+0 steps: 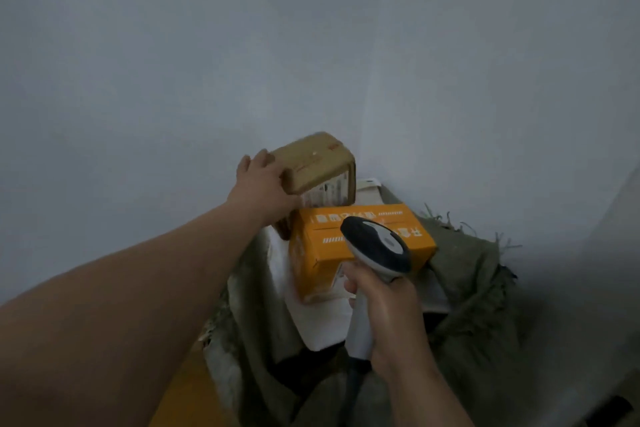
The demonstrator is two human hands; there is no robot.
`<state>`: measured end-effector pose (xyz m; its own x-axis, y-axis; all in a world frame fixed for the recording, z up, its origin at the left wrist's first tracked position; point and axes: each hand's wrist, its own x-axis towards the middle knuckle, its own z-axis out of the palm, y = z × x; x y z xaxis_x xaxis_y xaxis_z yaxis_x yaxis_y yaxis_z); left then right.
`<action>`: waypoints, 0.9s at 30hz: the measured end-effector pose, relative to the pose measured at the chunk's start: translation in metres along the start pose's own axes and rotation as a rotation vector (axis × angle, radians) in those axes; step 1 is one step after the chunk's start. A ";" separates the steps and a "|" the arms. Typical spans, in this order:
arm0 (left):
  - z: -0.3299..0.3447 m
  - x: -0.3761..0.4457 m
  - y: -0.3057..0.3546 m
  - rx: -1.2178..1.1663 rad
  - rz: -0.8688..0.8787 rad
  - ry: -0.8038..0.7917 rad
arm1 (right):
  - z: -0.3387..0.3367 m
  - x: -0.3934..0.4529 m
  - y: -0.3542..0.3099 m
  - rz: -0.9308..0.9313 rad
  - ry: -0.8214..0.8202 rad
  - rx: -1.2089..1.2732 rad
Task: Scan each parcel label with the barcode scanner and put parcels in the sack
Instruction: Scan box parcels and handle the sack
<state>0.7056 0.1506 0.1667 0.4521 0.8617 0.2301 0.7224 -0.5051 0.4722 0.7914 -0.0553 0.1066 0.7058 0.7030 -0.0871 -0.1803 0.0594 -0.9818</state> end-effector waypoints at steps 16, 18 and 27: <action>-0.002 -0.071 -0.053 -0.492 -0.115 0.215 | 0.042 -0.016 0.010 0.067 -0.249 -0.005; -0.012 -0.102 -0.088 -0.555 -0.216 0.256 | 0.062 -0.040 0.016 0.063 -0.321 -0.046; -0.071 -0.282 -0.279 -0.602 -0.640 0.229 | 0.196 -0.177 0.089 0.149 -0.485 -0.252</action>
<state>0.3393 0.0518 0.0302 -0.1029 0.9900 -0.0962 0.3749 0.1282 0.9182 0.5167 -0.0355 0.0674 0.2792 0.9395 -0.1986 -0.0429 -0.1944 -0.9800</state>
